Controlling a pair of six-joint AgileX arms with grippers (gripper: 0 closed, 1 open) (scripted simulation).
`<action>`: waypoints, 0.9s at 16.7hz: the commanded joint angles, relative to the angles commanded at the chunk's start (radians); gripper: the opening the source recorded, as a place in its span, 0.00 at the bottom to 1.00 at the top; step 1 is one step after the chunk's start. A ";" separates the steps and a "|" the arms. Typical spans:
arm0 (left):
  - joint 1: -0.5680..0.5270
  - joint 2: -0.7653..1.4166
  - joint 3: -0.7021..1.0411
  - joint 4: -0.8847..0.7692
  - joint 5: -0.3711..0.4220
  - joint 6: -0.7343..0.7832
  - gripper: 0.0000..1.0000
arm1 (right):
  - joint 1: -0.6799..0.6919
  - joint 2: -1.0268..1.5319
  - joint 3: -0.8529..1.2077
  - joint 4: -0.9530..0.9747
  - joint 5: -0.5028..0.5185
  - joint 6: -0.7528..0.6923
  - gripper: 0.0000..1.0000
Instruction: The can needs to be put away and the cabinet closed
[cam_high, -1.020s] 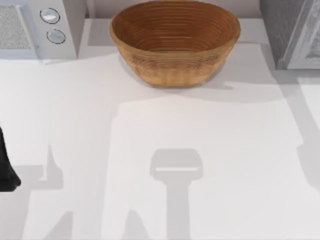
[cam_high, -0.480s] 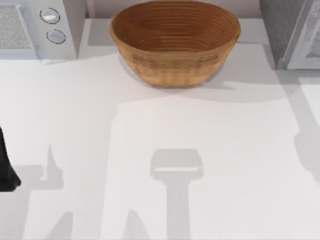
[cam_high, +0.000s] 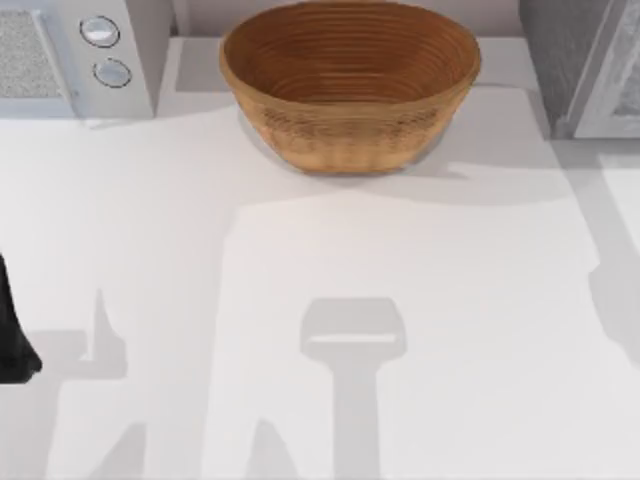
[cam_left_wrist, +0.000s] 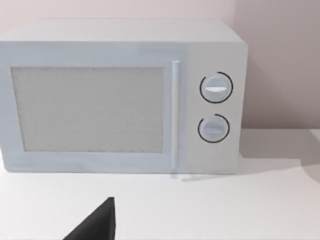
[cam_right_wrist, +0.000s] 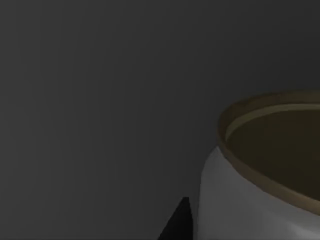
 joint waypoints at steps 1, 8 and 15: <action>0.000 0.000 0.000 0.000 0.000 0.000 1.00 | 0.000 0.000 0.000 0.000 0.000 0.000 0.60; 0.000 0.000 0.000 0.000 0.000 0.000 1.00 | 0.000 0.000 0.000 0.000 0.000 0.000 1.00; 0.000 0.000 0.000 0.000 0.000 0.000 1.00 | 0.002 0.000 0.000 0.000 0.000 0.000 1.00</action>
